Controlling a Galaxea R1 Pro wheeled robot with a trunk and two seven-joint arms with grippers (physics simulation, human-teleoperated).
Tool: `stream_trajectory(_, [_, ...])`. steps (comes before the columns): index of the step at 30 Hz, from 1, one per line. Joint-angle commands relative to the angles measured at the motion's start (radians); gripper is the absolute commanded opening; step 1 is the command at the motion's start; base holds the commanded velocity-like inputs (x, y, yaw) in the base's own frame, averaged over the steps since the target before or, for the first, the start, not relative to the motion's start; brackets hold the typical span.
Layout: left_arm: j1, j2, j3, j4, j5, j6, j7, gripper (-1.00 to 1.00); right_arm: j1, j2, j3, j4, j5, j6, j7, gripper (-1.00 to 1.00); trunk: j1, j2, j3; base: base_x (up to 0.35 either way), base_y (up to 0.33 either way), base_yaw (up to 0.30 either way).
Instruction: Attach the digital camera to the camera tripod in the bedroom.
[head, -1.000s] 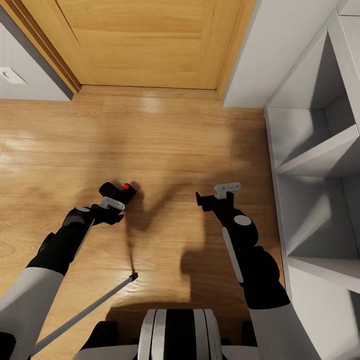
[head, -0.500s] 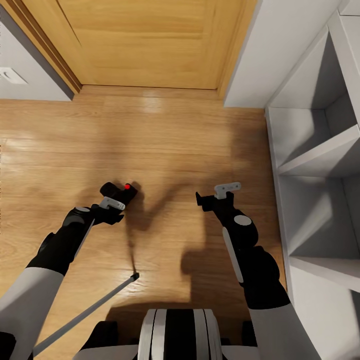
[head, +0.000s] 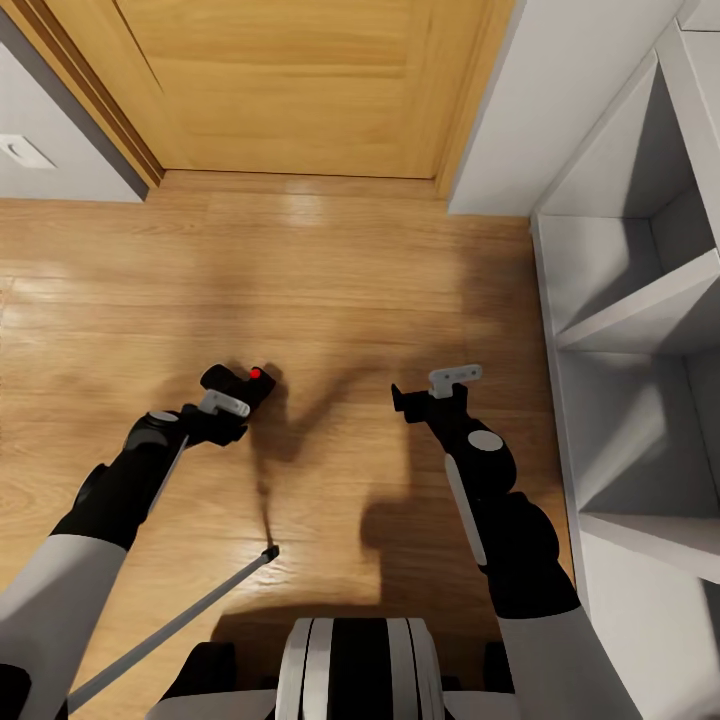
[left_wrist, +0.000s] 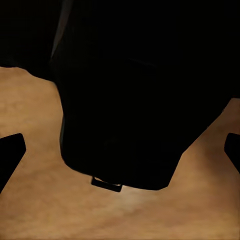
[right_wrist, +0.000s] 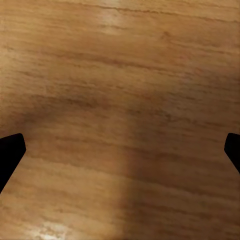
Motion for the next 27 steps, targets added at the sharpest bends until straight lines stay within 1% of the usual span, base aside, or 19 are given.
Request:
stream_trajectory(1, [0.0,0.001,-0.001,-0.006,-0.012,0.003,-0.008,1.0,0.0,0.0,0.001,-0.001,0.009,0.006,0.001,1.0,0.0,0.0,-0.001,0.0,0.0,0.0])
stream_trajectory(3, [0.0,0.005,-0.002,-0.021,-0.014,0.002,-0.008,1.0,0.0,0.0,0.001,-0.001,0.008,0.006,0.001,1.0,0.0,0.0,-0.001,0.0,0.0,0.0])
stream_trajectory(5, [0.0,0.01,-0.005,-0.041,-0.037,0.002,-0.009,1.0,0.0,0.0,0.001,0.003,0.009,0.006,0.001,1.0,0.0,0.0,-0.001,0.0,0.0,0.0])
stream_trajectory(9, [0.0,0.011,-0.006,-0.046,-0.084,0.002,-0.009,1.0,0.0,0.0,0.001,0.004,0.009,0.006,0.001,1.0,0.0,0.0,-0.001,0.0,0.0,0.0])
stream_trajectory(10, [0.0,0.012,-0.006,-0.047,-0.116,0.002,-0.009,1.0,0.0,0.0,0.001,0.005,0.009,0.006,0.001,1.0,0.0,0.0,-0.001,0.0,0.0,0.0])
stream_trajectory(12, [0.0,0.011,-0.006,-0.047,-0.148,0.002,-0.009,1.0,0.0,0.0,0.001,0.005,0.009,0.006,0.001,1.0,0.0,0.0,-0.001,0.0,0.0,0.0])
stream_trajectory(13, [0.0,0.011,-0.007,-0.042,-0.205,0.002,-0.01,1.0,0.0,0.0,0.001,0.006,0.009,0.006,0.001,1.0,0.0,0.0,-0.001,0.0,0.0,0.0])
stream_trajectory(15, [0.0,0.011,-0.011,-0.036,-0.221,0.002,-0.01,1.0,0.0,0.0,0.001,0.006,0.009,0.006,0.001,1.0,0.0,0.0,-0.001,0.0,0.0,0.0])
stream_trajectory(18, [0.0,0.011,-0.015,-0.024,-0.231,0.002,-0.01,1.0,0.0,0.0,0.001,0.006,0.009,0.006,0.001,1.0,0.0,0.0,-0.001,0.0,0.0,0.0])
stream_trajectory(20, [0.0,0.01,-0.017,-0.016,-0.234,0.002,-0.01,1.0,0.0,0.0,0.001,0.006,0.009,0.006,0.001,1.0,0.0,0.0,-0.001,0.0,0.0,0.0])
stream_trajectory(23, [0.0,0.009,-0.033,-0.005,-0.237,0.002,-0.01,1.0,0.0,0.0,0.001,0.006,0.009,0.006,0.001,1.0,0.0,0.0,-0.001,0.0,0.0,0.0])
stream_trajectory(24, [0.0,0.008,-0.059,-0.002,-0.239,0.002,-0.01,1.0,0.0,0.0,0.001,0.006,0.009,0.006,0.001,1.0,0.0,0.0,-0.001,0.0,0.0,0.0])
stream_trajectory(25, [0.0,0.008,-0.074,-0.001,-0.24,0.002,-0.01,1.0,0.0,0.0,0.001,0.006,0.009,0.006,0.001,1.0,0.0,0.0,-0.001,0.0,0.0,0.0])
stream_trajectory(26, [0.0,0.008,-0.097,0.0,-0.242,0.002,-0.009,1.0,0.0,0.0,0.001,0.006,0.009,0.006,0.001,1.0,0.0,0.0,-0.001,0.0,0.0,0.0])
stream_trajectory(27, [0.0,0.008,-0.106,0.0,-0.242,0.002,-0.009,1.0,0.0,0.0,0.001,0.006,0.009,0.006,0.001,1.0,0.0,0.0,-0.001,0.0,0.0,0.0])
